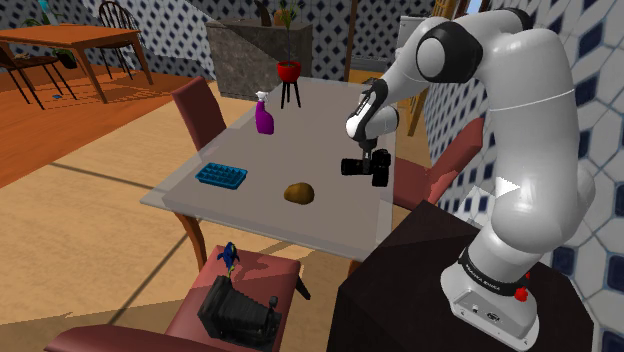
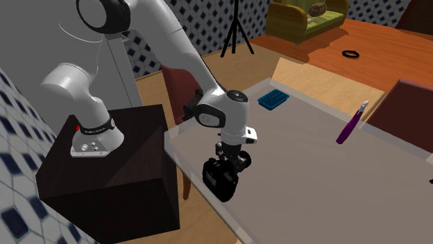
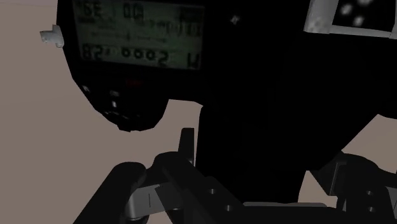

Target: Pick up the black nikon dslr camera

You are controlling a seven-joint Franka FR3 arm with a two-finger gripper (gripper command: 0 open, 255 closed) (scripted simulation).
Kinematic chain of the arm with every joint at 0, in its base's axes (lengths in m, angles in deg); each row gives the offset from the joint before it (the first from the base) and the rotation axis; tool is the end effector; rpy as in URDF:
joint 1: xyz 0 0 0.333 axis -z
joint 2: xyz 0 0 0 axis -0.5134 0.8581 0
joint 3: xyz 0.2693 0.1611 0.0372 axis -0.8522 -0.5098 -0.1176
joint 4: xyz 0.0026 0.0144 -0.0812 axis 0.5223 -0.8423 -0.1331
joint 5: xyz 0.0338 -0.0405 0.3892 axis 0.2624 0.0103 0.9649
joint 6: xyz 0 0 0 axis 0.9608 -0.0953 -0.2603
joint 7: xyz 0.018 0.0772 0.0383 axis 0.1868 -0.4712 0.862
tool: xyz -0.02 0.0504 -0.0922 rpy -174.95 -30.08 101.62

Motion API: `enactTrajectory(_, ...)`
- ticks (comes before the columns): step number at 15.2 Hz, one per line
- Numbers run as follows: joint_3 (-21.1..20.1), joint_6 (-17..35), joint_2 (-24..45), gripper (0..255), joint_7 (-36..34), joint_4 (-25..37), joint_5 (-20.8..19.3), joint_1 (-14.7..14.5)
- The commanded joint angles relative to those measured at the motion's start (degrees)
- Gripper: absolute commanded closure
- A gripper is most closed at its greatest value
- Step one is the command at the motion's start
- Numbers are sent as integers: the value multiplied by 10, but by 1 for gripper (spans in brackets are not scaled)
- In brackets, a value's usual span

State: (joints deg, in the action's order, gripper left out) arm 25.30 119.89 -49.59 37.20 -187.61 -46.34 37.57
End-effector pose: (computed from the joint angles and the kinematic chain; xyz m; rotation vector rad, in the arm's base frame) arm 0.5354 -0.2446 0.1580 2.9319 0.8708 -0.1357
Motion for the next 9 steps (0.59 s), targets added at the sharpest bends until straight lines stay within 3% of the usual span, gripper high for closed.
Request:
enactTrajectory(1,0,0,1,255,0,0,0,0)
enactTrajectory(9,13,-32,-39,255,-4,-8,-13,-9)
